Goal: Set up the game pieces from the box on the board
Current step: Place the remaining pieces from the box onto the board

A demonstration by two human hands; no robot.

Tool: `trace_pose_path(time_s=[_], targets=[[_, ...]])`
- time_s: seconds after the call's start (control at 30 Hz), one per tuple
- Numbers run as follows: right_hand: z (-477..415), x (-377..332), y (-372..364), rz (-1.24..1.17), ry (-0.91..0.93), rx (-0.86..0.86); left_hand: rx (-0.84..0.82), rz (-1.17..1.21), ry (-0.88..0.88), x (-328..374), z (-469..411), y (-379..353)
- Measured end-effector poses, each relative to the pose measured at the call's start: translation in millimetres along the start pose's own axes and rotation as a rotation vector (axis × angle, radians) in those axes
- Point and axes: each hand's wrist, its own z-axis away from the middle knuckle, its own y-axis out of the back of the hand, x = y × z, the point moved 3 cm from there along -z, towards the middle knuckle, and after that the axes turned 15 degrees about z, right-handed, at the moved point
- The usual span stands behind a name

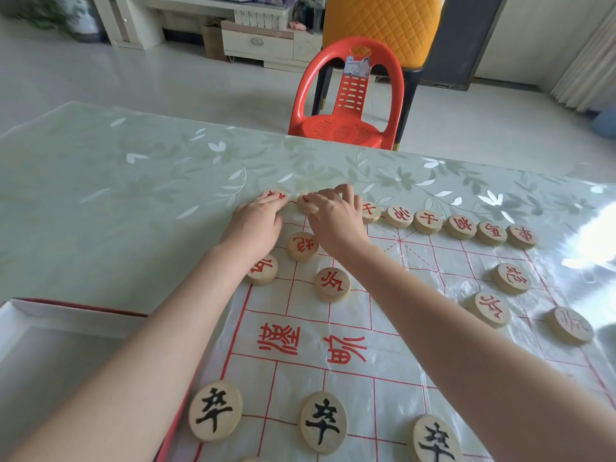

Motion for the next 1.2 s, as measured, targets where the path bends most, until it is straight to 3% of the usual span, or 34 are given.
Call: trace_pose_path(time_s=[0.4, 0.5, 0.63, 0.83, 0.97, 1.2], targets=[[19.6, 3.1, 13.9, -0.135, 0.003, -0.043, -0.08, -0.216, 0.032, -1.8, -0.2, -0.6], [36.2, 4.6, 25.9, -0.233, -0.03, -0.046, -0.08, -0.107, 0.044, 11.8, 3.5, 9.5], [66.8, 1.0, 53.2, -0.33, -0.06, -0.092, 0.045, 0.201, 0.059, 40.2, 30.9, 36.5], [152.1, -17.7, 109.8, -0.487, -0.068, -0.1, 0.235, 0.419, 0.149, 90.1, 153.3, 78.4], [227.5, -37.2, 146.4, -0.566, -0.054, -0.154, 0.197, 0.652, 0.193, 120.6, 246.5, 81.3], [323.6, -57.5, 189.7, -0.632, -0.082, -0.214, 0.09, 0.648, 0.184, 141.8, 338.4, 82.0]])
